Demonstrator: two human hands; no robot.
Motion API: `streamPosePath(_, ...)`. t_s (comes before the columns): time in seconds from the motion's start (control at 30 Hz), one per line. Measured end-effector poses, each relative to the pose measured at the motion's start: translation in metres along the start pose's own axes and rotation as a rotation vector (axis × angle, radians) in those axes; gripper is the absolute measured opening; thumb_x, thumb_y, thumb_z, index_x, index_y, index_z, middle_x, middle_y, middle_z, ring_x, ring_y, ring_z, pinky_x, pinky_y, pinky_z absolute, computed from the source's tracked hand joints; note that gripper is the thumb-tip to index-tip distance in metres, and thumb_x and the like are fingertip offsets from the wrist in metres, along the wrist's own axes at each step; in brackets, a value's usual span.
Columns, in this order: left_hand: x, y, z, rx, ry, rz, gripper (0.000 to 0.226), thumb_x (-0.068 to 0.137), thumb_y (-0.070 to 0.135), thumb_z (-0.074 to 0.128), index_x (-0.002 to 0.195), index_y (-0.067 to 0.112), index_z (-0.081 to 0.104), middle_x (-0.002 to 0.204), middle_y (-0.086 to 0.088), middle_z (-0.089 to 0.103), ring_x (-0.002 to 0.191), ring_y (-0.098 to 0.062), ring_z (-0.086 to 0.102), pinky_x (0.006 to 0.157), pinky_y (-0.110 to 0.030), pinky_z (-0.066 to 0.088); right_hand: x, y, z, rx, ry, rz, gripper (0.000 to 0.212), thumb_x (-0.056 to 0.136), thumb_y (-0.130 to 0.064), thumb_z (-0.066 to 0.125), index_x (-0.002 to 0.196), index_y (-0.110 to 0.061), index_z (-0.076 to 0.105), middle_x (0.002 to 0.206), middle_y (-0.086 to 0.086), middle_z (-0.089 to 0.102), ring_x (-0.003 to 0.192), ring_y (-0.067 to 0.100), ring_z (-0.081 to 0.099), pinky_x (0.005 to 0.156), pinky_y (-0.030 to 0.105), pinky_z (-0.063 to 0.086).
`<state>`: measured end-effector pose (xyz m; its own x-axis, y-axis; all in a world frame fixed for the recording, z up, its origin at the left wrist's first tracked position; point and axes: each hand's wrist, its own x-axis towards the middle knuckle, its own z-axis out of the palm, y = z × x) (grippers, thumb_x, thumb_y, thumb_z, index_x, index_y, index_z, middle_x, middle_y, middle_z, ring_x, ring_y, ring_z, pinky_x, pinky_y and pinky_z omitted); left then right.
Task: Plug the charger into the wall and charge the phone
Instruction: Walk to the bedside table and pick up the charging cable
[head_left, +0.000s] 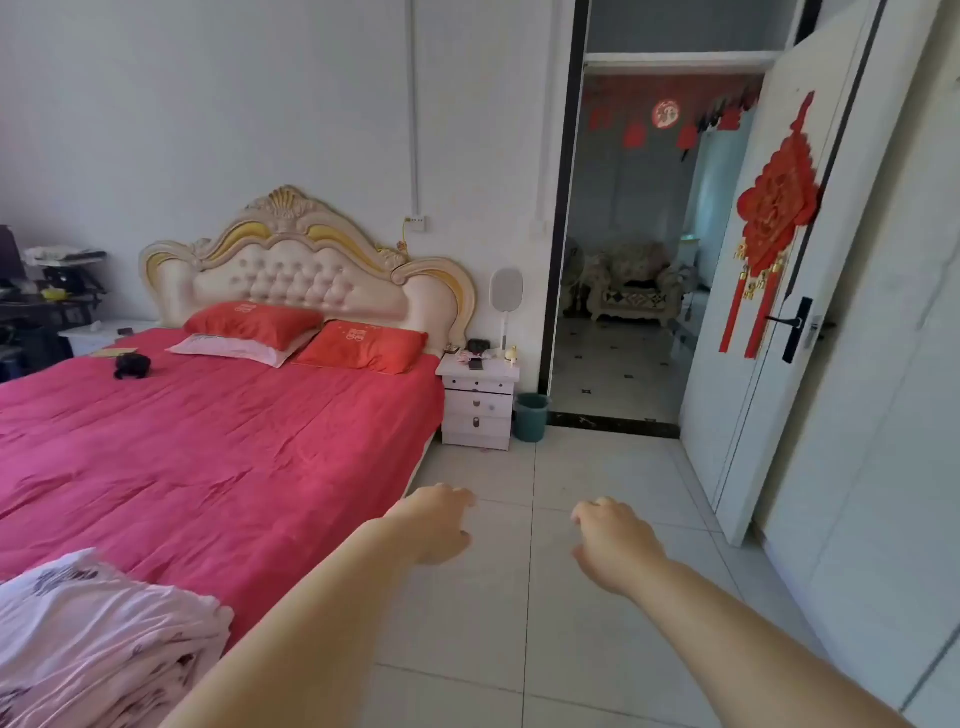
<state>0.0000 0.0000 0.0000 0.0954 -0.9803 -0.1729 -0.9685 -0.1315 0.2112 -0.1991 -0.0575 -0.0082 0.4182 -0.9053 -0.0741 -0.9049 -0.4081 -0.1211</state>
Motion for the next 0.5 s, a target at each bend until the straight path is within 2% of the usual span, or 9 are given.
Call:
streamPosePath(0.2, 0.098, -0.049, -0.036, 0.023, -0.020, -0.005, 0.049, 0.090, 0.024, 0.047, 0.137, 0.015, 0.034, 0.137, -0.012, 0.042, 0.121, -0.031, 0.046, 0.096, -0.042, 0.044, 0.113, -0.019, -0.012, 0.018, 0.003, 0.014, 0.029, 0.091, -0.017, 0.043, 0.119, -0.011, 0.049, 0.125, 0.009, 0.049, 0.112, 0.026, 0.047, 0.094, 0.037, 0.044)
streamPosePath(0.4, 0.190, -0.095, -0.063, 0.023, -0.030, -0.016, 0.040, 0.087, 0.018, 0.047, 0.125, 0.008, 0.044, 0.124, -0.013, 0.052, 0.109, -0.032, 0.053, 0.083, -0.038, 0.045, 0.209, -0.037, -0.018, -0.017, -0.019, 0.008, 0.032, 0.092, -0.021, 0.045, 0.122, -0.010, 0.048, 0.127, 0.010, 0.048, 0.115, 0.027, 0.046, 0.095, 0.036, 0.042)
streamPosePath(0.5, 0.235, -0.114, -0.068, 0.020, -0.060, -0.030, 0.039, 0.087, 0.020, 0.047, 0.124, 0.008, 0.044, 0.124, -0.012, 0.052, 0.109, -0.031, 0.052, 0.083, -0.037, 0.045, 0.258, -0.038, -0.019, -0.041, -0.037, 0.000, 0.033, 0.092, -0.021, 0.047, 0.123, -0.011, 0.047, 0.128, 0.010, 0.048, 0.117, 0.028, 0.045, 0.095, 0.037, 0.042)
